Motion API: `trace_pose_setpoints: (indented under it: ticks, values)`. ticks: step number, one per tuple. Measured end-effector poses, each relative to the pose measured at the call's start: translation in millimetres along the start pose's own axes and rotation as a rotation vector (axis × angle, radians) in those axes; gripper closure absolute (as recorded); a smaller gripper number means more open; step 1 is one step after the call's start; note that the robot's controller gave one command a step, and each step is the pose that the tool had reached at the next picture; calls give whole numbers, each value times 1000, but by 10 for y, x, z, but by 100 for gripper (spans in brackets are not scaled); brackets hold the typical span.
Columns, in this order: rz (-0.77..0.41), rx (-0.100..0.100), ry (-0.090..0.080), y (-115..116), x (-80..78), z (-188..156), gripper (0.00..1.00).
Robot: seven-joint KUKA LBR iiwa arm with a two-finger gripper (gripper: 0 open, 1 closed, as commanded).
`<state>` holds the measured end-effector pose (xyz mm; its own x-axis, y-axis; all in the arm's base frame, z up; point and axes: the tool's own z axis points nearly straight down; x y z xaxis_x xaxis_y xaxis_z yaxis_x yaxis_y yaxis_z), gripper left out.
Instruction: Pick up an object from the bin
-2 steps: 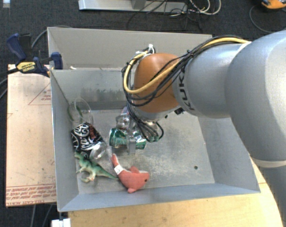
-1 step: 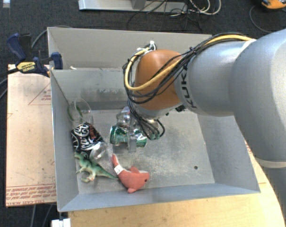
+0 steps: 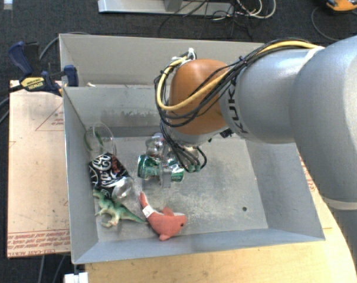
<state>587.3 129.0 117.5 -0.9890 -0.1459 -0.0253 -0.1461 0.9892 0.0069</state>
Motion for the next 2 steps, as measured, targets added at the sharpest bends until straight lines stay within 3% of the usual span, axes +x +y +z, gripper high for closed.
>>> trace_pose_setpoints:
  ticks: [2]
  values:
    - [1, 0, 2, 3, 2, -192, 100]
